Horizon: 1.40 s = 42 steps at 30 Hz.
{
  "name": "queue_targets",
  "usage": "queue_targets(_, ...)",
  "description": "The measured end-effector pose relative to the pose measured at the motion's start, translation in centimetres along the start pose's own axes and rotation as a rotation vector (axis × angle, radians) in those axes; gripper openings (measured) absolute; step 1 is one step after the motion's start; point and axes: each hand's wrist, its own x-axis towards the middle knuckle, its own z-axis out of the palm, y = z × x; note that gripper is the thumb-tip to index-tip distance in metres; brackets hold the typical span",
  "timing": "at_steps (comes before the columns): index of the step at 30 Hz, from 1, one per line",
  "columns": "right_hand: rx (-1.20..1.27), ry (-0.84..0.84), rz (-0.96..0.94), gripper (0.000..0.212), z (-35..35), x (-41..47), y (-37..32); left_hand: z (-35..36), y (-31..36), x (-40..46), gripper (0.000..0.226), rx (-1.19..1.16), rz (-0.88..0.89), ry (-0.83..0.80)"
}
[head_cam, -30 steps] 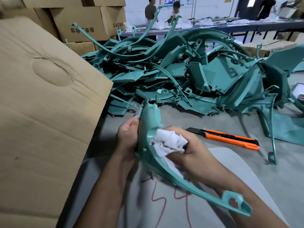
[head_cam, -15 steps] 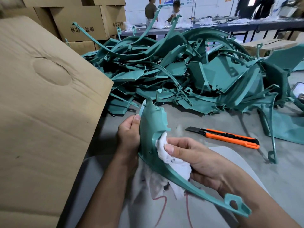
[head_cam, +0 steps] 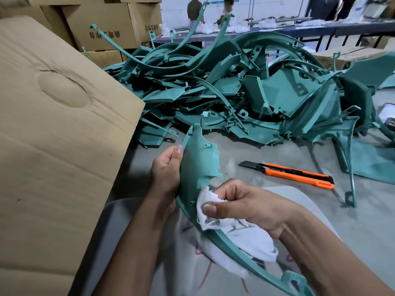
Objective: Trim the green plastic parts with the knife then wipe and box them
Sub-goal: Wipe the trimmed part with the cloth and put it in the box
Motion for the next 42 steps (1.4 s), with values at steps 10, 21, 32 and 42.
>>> queue_targets(10, -0.29, -0.231, 0.015, 0.062, -2.3, -2.2, 0.2, -2.8, 0.5, 1.2, 0.026, -0.111, -0.104, 0.164)
queue_targets(21, 0.511, 0.473, -0.284, 0.038, -6.0, -3.3, -0.9, -3.2, 1.5, 0.3, 0.029, 0.053, -0.067, -0.148)
queue_targets(32, 0.137, 0.604, -0.26, 0.045, -3.2, 0.1, 0.5, -0.6, -0.7, -0.3, 0.036, 0.471, 0.049, -0.036)
queue_targets(42, 0.413, 0.996, -0.603, 0.022, -3.6, 0.4, 0.0, 2.6, 2.1, -3.1, 0.072, -0.165, -0.224, -0.458)
